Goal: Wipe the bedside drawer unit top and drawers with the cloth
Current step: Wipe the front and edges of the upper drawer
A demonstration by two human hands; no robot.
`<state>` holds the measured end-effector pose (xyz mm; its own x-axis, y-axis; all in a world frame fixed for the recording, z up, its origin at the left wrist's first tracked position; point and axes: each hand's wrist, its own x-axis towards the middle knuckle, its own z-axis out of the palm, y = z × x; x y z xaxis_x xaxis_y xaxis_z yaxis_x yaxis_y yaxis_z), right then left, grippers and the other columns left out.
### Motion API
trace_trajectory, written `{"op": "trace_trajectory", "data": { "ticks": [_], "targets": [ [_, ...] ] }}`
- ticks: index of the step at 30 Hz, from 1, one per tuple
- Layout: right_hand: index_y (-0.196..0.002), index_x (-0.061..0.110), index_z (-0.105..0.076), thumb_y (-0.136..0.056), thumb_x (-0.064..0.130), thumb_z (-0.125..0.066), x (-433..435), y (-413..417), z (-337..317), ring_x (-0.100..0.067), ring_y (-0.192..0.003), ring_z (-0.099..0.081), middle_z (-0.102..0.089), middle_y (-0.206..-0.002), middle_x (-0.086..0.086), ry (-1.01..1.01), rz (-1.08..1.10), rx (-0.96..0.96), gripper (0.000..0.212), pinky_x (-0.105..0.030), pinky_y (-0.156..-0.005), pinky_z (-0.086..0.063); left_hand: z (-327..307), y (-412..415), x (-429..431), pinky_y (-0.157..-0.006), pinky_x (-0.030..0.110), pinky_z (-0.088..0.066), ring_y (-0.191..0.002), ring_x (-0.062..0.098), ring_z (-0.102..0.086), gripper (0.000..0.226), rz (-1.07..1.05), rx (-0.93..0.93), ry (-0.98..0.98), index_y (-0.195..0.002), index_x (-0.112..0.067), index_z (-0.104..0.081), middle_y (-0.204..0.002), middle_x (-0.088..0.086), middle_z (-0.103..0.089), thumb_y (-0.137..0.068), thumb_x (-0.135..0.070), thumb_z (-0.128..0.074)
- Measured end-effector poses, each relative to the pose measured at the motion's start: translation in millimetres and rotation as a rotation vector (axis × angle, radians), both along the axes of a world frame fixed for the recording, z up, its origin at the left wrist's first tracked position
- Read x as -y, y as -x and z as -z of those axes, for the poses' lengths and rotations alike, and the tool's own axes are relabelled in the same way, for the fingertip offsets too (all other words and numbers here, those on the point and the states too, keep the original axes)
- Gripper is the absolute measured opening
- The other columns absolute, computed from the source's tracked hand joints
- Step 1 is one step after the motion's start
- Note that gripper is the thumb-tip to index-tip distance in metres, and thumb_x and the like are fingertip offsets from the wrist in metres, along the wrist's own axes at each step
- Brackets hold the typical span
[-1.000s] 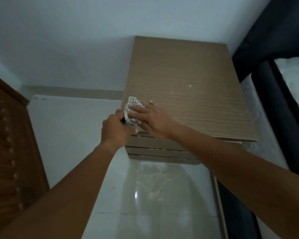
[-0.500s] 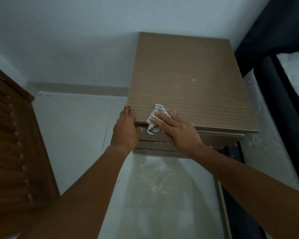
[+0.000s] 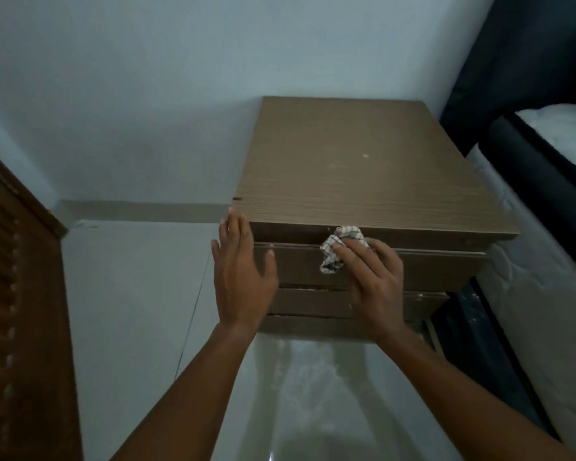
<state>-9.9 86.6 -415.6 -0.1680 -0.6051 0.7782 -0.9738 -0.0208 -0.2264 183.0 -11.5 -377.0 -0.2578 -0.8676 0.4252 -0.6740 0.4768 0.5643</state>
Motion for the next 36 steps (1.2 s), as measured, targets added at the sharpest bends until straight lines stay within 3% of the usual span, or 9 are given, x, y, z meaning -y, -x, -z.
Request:
{"op": "trace_trajectory", "data": {
  "ticks": [4,10,14,17,21,23,26,29,36],
  "targets": [
    [-0.133,0.023,-0.061,-0.089,0.005,-0.056,-4.5,8.7,37.7,-0.029,-0.117,-0.049,-0.059,-0.138,0.004,0.009,0.104,0.072,0.048,-0.040,-0.091,-0.040,50.6,-0.5,-17.3,-0.122,0.047,-0.012,-0.151,0.024,-0.017,0.064,0.020,-0.019,0.144,-0.152,-0.006,-0.034,-0.162,0.009,-0.024,-0.093,-0.024,-0.054],
    [-0.134,0.024,-0.061,-0.097,0.015,-0.052,13.5,-14.5,24.1,-0.025,-0.114,-0.050,-0.062,-0.134,0.007,0.151,0.118,0.063,0.039,-0.035,-0.090,-0.035,57.2,3.7,-3.0,-0.119,0.042,-0.027,-0.144,0.028,-0.035,0.047,-0.055,-0.167,0.132,-0.145,-0.004,-0.046,-0.151,0.012,-0.045,-0.099,-0.014,-0.053],
    [-0.134,0.016,-0.061,-0.092,0.010,-0.057,47.9,-38.2,17.9,-0.026,-0.117,-0.050,-0.063,-0.132,-0.004,0.069,-0.036,-0.088,0.043,-0.040,-0.097,-0.044,42.5,-1.4,8.5,-0.098,0.041,-0.050,-0.115,0.031,-0.063,0.034,-0.003,-0.058,0.205,-0.127,-0.006,-0.065,-0.126,0.014,-0.066,-0.094,-0.002,-0.054],
    [-0.137,0.008,-0.056,-0.090,0.007,-0.055,77.5,-63.0,16.1,-0.028,-0.116,-0.053,-0.062,-0.131,-0.011,-0.040,-0.181,-0.218,0.047,-0.041,-0.097,-0.046,36.1,-13.6,16.6,-0.076,0.035,-0.050,-0.091,0.030,-0.067,0.030,0.036,-0.001,0.253,-0.109,-0.012,-0.070,-0.104,0.010,-0.071,-0.089,0.001,-0.053],
    [-0.140,0.010,-0.052,-0.091,0.014,-0.051,89.7,-84.1,21.7,-0.026,-0.112,-0.051,-0.060,-0.131,-0.009,-0.090,-0.124,-0.231,0.049,-0.038,-0.092,-0.041,34.9,-23.5,28.6,-0.064,0.030,-0.044,-0.073,0.028,-0.065,0.024,0.085,0.003,0.278,-0.094,-0.012,-0.070,-0.086,0.009,-0.072,-0.086,0.005,-0.055],
    [-0.140,0.015,-0.053,-0.092,0.017,-0.051,86.1,-80.2,22.3,-0.024,-0.110,-0.049,-0.060,-0.132,-0.006,-0.090,-0.085,-0.260,0.048,-0.036,-0.086,-0.037,38.3,-25.0,32.2,-0.067,0.030,-0.047,-0.078,0.029,-0.066,0.028,0.113,0.020,0.315,-0.099,-0.010,-0.072,-0.091,0.010,-0.073,-0.084,0.008,-0.057],
    [-0.135,0.020,-0.058,-0.090,0.019,-0.050,74.8,-55.4,23.7,-0.026,-0.101,-0.049,-0.061,-0.126,-0.007,-0.051,-0.025,-0.346,0.045,-0.038,-0.077,-0.035,47.1,-21.2,30.1,-0.088,0.040,-0.051,-0.099,0.031,-0.065,0.033,0.095,0.033,0.349,-0.115,-0.009,-0.071,-0.112,0.009,-0.072,-0.088,0.003,-0.058],
    [-0.129,0.021,-0.062,-0.084,0.022,-0.059,67.3,-21.8,30.4,-0.028,-0.092,-0.050,-0.064,-0.116,-0.008,0.015,0.056,-0.456,0.045,-0.038,-0.072,-0.034,59.3,-5.8,22.1,-0.104,0.053,-0.038,-0.110,0.028,-0.059,0.027,0.036,0.117,0.440,-0.118,-0.011,-0.070,-0.117,0.004,-0.070,-0.093,-0.010,-0.058],
    [-0.117,0.019,-0.067,-0.090,0.030,-0.054,62.5,-2.9,37.7,-0.028,-0.084,-0.051,-0.064,-0.104,-0.008,0.083,0.172,-0.410,0.032,-0.039,-0.070,-0.034,74.3,37.4,14.3,-0.115,0.056,-0.024,-0.106,0.025,-0.062,0.023,0.092,0.016,0.584,-0.108,-0.012,-0.073,-0.110,0.002,-0.073,-0.091,-0.010,-0.058]
  ]
}}
